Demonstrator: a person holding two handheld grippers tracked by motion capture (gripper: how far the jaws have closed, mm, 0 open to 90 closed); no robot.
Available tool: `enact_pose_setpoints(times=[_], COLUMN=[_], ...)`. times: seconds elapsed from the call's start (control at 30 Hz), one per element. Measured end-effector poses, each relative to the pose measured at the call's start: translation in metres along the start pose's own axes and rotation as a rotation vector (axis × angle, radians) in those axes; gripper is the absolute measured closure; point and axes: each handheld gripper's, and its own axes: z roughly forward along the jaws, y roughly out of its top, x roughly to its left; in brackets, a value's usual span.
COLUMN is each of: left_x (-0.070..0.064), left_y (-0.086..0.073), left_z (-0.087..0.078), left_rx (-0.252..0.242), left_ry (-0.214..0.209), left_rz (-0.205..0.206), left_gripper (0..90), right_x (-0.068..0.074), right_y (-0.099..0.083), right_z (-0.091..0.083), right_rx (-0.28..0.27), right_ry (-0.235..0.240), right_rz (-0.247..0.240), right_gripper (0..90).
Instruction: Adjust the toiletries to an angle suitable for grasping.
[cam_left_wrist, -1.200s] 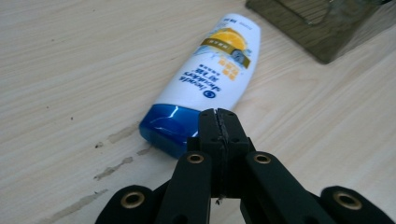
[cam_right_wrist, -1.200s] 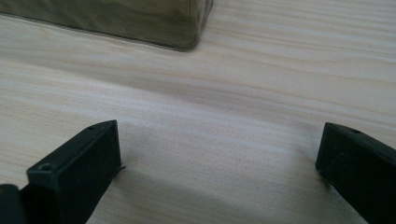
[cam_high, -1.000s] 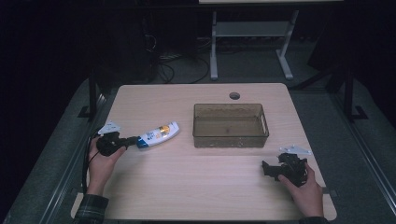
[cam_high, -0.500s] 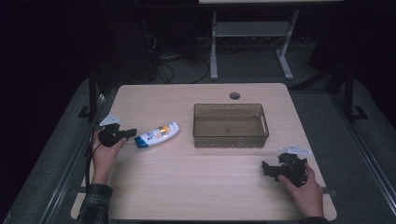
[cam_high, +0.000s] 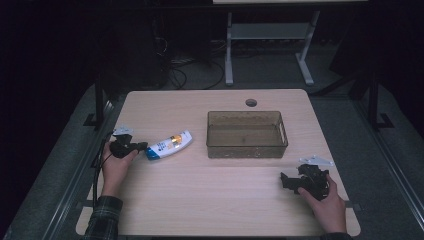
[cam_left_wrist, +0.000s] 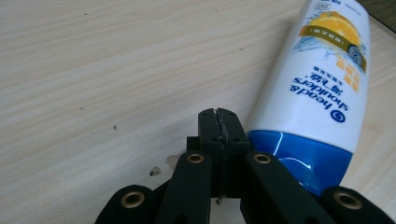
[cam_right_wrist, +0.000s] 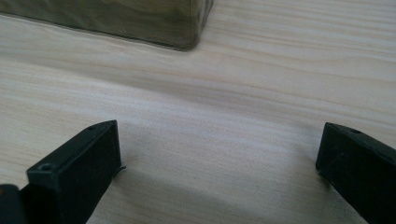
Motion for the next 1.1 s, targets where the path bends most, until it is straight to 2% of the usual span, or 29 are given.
enact_pose_setpoints(times=[0.33, 0.73, 0.9, 1.1], left_x=[-0.015, -0.033, -0.039, -0.054], left_y=[0.000, -0.010, -0.013, -0.015], left_z=[-0.003, -0.011, -0.014, -0.015], left_rx=[0.024, 0.058, 0.073, 0.083], left_ry=[-0.035, -0.072, -0.087, -0.113], left_rz=[0.022, 0.045, 0.066, 0.090], left_gripper=[89.7, 89.8, 89.8, 89.7], right_x=[0.000, 0.000, 0.000, 0.000], right_y=[-0.001, -0.001, -0.001, -0.001], right_z=[0.000, 0.000, -0.001, -0.001], right_rx=[-0.002, -0.003, -0.003, -0.003], right_ry=[0.002, 0.003, 0.003, 0.004], right_rz=[-0.006, -0.007, -0.007, -0.008], right_gripper=[0.0, 0.0, 0.0, 0.0])
